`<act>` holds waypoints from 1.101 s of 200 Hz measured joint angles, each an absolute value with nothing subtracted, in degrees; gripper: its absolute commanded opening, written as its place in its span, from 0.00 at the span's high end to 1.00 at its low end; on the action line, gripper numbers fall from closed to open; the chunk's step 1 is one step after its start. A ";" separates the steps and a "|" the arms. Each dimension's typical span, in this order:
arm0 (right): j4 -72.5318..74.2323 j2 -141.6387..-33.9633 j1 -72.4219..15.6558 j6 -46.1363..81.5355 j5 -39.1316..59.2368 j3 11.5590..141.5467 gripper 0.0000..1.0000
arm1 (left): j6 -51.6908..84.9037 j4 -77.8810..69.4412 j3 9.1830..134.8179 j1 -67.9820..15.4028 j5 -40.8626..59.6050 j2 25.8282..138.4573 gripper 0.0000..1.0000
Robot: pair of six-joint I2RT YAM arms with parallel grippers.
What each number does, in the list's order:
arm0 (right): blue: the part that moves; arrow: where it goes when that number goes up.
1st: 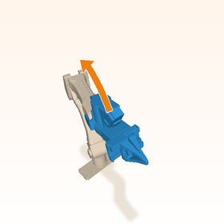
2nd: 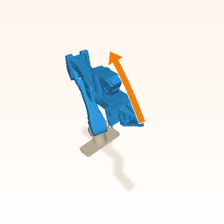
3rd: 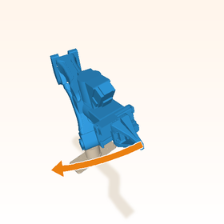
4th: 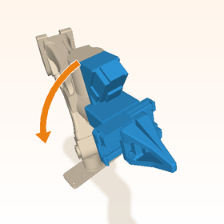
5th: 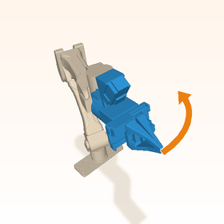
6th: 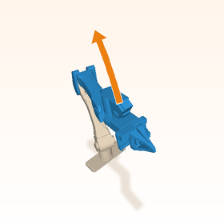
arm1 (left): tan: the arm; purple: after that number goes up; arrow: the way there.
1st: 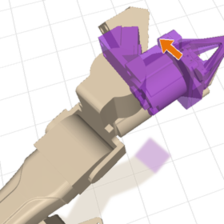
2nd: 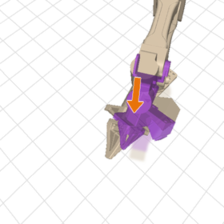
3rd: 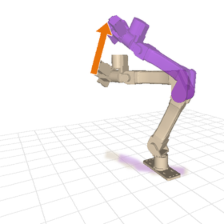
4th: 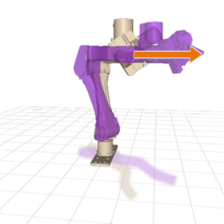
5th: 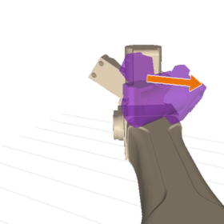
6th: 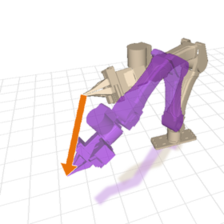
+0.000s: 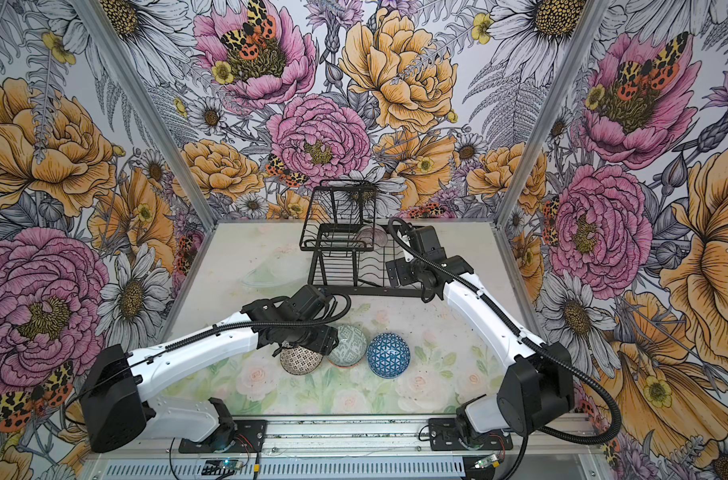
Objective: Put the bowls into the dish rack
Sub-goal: 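Lower the left gripper onto the green-white bowl while the right gripper hovers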
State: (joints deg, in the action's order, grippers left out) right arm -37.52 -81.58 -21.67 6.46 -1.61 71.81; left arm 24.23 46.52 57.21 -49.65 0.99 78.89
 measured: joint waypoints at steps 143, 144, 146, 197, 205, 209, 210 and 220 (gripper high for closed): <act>-37.52 -81.56 -21.67 6.42 -1.61 71.81 0.01 | 25.19 46.02 57.23 -50.52 -0.21 85.25 0.82; -37.52 -81.56 -21.67 6.42 -1.61 71.81 0.01 | 25.17 46.02 57.23 -50.52 -0.21 85.27 0.83; -37.52 -81.56 -21.67 6.42 -1.61 71.79 0.00 | 25.19 46.02 57.23 -50.52 -0.23 85.32 0.83; -37.52 -81.56 -21.67 6.39 -1.61 71.77 0.01 | 25.19 44.62 57.67 -50.50 -0.95 85.62 0.94; -37.52 -81.54 -21.65 6.39 -1.61 71.72 0.01 | 25.19 44.47 58.00 -50.52 -0.78 85.62 0.95; -37.52 -81.52 -21.65 6.39 -1.61 71.70 0.01 | 25.21 44.34 58.22 -50.52 -0.80 85.62 0.95; -37.52 -81.52 -21.65 6.39 -1.61 71.68 0.01 | 25.21 44.31 58.24 -50.52 -0.80 85.62 0.95; -37.52 -81.45 -21.65 6.39 -1.58 71.55 0.00 | 25.17 43.99 58.70 -50.52 -0.82 85.62 0.97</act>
State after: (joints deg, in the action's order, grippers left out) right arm -37.52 -81.45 -21.65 6.39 -1.58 71.55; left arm 25.17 43.99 58.70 -50.52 -0.82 85.62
